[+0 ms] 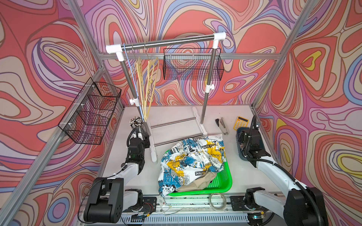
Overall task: Remove the clothespins securing shorts to the hanger
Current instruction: Reset both arms
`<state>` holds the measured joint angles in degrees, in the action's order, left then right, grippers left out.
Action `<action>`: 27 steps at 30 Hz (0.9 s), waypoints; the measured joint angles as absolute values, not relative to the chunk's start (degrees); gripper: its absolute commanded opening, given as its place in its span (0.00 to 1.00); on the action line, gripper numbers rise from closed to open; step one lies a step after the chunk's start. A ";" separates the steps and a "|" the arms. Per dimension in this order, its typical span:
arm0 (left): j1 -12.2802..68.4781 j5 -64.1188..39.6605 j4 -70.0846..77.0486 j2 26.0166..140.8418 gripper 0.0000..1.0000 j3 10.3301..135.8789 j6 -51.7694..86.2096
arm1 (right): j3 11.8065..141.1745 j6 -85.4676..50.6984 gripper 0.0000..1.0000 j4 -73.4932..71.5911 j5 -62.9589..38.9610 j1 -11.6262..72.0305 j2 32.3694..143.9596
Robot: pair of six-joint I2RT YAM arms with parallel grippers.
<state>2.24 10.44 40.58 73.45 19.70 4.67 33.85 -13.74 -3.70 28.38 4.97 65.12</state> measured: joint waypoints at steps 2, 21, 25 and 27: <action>2.02 10.31 42.48 76.53 0.75 18.87 4.40 | 33.71 -13.56 0.64 -4.58 27.73 4.23 66.59; 0.01 7.46 52.29 87.83 1.00 18.94 4.32 | 28.23 -8.71 0.73 -30.63 22.92 1.45 82.83; 0.01 7.46 52.42 87.83 1.00 18.96 4.29 | 29.65 -7.51 0.75 -36.10 20.14 1.43 92.77; 0.01 7.49 52.40 87.83 1.00 18.96 4.29 | 30.24 -6.66 0.75 -39.33 18.57 1.45 94.83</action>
<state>0.01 7.49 52.40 87.83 18.96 4.29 30.24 -6.66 -39.33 18.57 1.45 94.83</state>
